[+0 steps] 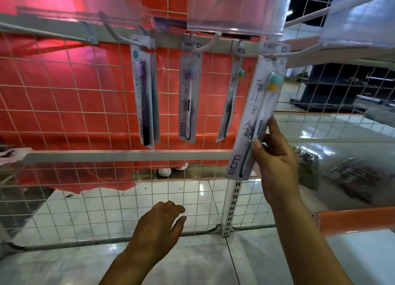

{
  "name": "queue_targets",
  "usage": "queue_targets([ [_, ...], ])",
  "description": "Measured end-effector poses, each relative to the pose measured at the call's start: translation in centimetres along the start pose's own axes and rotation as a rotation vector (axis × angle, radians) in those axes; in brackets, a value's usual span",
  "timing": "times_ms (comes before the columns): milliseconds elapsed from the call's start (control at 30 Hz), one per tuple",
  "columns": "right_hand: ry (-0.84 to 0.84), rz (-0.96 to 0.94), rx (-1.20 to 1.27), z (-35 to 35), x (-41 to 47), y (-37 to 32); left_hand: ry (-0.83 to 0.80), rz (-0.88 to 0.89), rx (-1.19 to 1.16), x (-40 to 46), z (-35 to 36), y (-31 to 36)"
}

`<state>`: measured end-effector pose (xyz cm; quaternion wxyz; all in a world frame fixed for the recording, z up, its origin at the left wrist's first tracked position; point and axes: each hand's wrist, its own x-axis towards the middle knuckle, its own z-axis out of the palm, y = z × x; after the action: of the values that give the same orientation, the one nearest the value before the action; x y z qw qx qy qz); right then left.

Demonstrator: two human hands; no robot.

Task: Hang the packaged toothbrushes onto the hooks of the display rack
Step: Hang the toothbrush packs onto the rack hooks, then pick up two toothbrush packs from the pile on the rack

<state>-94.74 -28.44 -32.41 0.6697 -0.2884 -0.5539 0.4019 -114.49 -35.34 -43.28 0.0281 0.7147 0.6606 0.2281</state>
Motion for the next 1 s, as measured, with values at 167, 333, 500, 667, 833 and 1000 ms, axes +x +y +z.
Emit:
queue_targets([
  [167, 0.034, 0.112, -0.192, 1.8, 4.8, 0.7, -0.003, 0.014, 0.024, -0.2, -0.5, 0.2],
  [333, 0.040, 0.137, -0.358, 3.1, 8.1, 1.8, 0.014, -0.009, 0.031, -0.3, -1.5, -0.1],
  [500, 0.029, 0.226, -0.275, 3.8, 8.9, 1.2, 0.056, -0.007, 0.021, -0.7, -2.8, -0.3],
  [667, 0.026, 0.196, -0.404, 2.5, 6.9, 1.3, 0.075, -0.036, 0.014, -1.4, -3.5, -0.9],
  [833, 0.047, 0.168, -0.632, 2.6, 2.2, 2.6, 0.069, -0.056, 0.024, -2.8, -3.8, -1.1],
  [1000, -0.196, 0.221, -0.588, 4.6, -4.3, 4.5, -0.007, -0.104, 0.004, -4.1, -3.6, -1.1],
])
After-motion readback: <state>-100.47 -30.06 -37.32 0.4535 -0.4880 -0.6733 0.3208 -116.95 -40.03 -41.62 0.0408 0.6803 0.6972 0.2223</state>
